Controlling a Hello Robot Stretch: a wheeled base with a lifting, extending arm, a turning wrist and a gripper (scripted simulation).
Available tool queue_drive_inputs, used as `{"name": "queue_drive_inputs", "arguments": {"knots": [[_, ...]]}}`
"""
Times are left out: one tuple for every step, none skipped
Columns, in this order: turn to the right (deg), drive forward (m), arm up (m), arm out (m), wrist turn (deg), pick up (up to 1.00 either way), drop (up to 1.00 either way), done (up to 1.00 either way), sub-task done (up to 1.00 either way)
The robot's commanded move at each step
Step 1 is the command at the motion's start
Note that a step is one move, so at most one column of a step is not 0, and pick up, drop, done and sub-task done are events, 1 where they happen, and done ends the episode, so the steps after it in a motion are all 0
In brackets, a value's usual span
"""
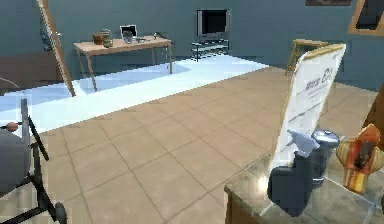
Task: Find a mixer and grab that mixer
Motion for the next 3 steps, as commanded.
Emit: {"name": "queue_drive_inputs", "arguments": {"knots": [[45.0, 0.00, 0.00, 0.00, 0.0, 0.00, 0.00, 0.00, 0.00], [45.0, 0.00, 0.00, 0.00, 0.0, 0.00, 0.00, 0.00, 0.00], [42.0, 0.00, 0.00, 0.00, 0.0, 0.00, 0.00, 0.00, 0.00]]}}
